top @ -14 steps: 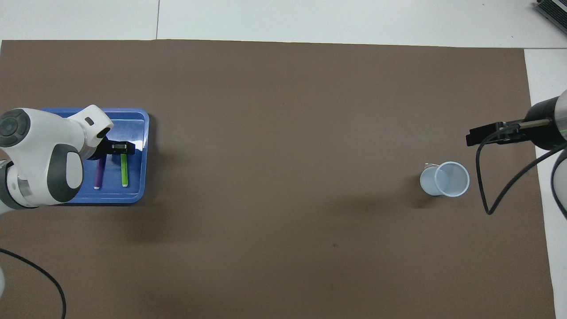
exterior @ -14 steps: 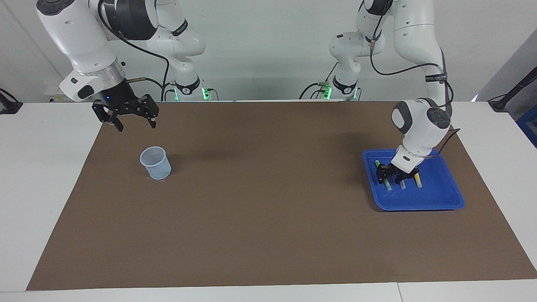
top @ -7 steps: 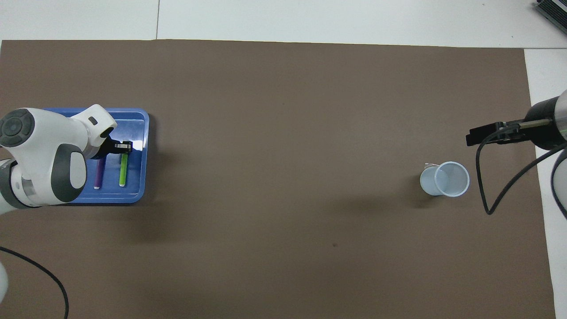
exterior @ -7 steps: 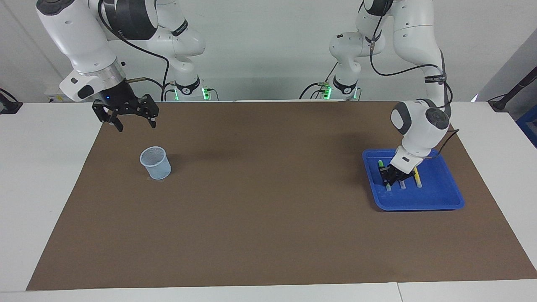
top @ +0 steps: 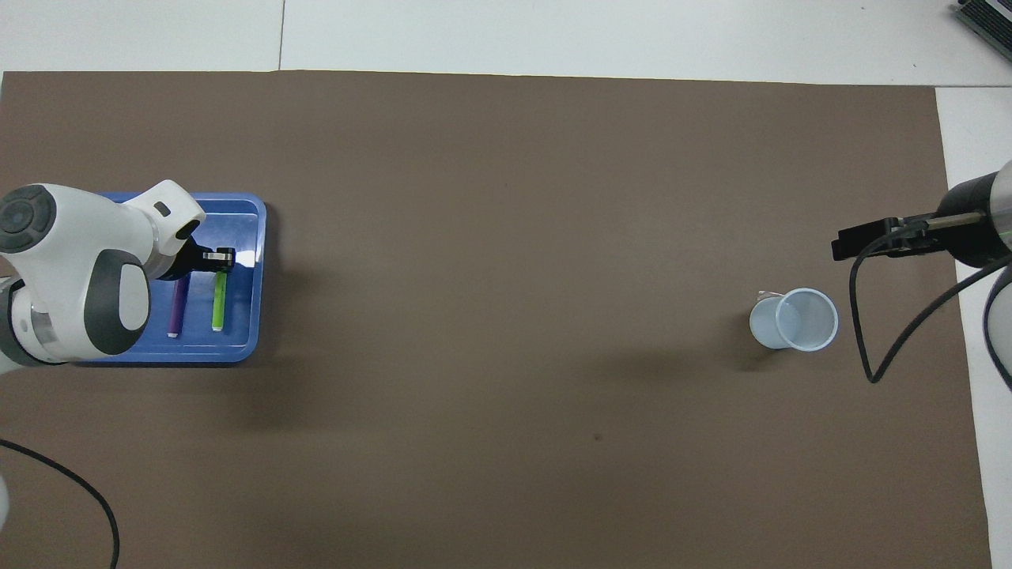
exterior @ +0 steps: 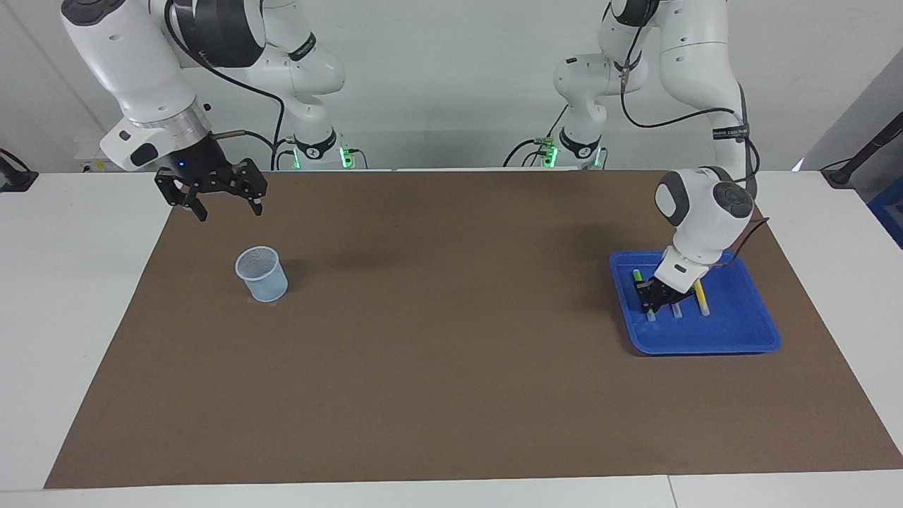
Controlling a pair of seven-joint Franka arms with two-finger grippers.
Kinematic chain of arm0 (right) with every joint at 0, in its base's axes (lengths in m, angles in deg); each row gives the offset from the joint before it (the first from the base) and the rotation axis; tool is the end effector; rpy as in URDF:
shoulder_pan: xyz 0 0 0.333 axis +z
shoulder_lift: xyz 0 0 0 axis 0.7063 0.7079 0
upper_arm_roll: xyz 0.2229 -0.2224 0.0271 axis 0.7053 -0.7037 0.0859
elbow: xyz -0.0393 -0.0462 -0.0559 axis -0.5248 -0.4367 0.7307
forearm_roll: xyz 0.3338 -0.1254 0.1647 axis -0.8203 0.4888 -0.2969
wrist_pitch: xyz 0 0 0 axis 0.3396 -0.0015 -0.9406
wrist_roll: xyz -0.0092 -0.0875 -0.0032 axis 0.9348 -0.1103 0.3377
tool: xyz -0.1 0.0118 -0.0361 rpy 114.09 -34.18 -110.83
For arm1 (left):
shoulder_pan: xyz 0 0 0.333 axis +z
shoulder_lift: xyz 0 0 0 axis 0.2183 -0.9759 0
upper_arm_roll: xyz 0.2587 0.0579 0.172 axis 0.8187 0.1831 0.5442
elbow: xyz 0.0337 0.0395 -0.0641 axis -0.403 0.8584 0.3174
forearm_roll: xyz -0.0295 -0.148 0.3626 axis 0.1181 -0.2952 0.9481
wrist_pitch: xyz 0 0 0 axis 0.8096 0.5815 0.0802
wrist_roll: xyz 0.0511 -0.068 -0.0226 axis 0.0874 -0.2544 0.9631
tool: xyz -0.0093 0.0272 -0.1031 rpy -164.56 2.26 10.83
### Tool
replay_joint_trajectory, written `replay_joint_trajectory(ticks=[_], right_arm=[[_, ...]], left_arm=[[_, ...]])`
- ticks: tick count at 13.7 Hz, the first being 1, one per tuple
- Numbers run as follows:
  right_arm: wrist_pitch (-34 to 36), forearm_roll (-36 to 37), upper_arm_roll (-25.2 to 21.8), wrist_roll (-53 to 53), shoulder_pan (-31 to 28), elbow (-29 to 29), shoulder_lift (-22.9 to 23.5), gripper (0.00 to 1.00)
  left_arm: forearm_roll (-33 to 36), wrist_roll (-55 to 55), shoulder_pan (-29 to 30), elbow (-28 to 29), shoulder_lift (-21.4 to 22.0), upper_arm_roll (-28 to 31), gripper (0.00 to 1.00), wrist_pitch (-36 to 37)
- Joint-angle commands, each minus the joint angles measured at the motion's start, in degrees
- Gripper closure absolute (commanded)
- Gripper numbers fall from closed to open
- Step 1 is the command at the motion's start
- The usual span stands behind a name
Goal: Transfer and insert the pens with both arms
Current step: 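Grasp the green pen with the left gripper and lift it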
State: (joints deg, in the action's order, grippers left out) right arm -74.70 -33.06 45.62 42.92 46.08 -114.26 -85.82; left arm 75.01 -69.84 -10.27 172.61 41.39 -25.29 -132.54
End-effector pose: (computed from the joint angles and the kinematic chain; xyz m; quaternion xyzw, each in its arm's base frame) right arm 0.5611 0.0009 0.5964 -0.9990 -0.0293 -0.0243 0.0246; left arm 0.5986 -0.0074 0.3167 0.9986 -0.0325 0.0308 0.0283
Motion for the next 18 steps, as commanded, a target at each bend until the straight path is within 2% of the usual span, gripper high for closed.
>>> replay_joint_trajectory(ticks=[1,5,7,14,18], right_arm=[[0.77,-0.68,0.4,0.93,-0.71,-0.36,-0.84,0.0],[0.77,-0.68,0.4,0.93,-0.71,-0.44,-0.84,0.0],[0.77,-0.68,0.4,0.93,-0.71,-0.36,-0.84,0.0],[0.77,-0.68,0.4,0.93,-0.71,-0.36,-0.75,0.0],[0.68,-0.85,0.23,0.93,-1.41,-0.36,-0.75,0.0]], left_arm=[[-0.59,2.78,-0.75,-6.77,0.61,0.59,1.0,9.7],[-0.59,18.49,-0.84,-14.34,1.23,-2.03,1.0,21.13],[-3.73,27.45,-0.84,-16.8,1.58,-3.53,1.0,24.22],[-17.89,63.13,-1.54,-17.52,7.2,-5.12,1.0,30.21],[-24.64,78.44,-1.54,-17.34,8.96,-6.35,1.0,32.84]])
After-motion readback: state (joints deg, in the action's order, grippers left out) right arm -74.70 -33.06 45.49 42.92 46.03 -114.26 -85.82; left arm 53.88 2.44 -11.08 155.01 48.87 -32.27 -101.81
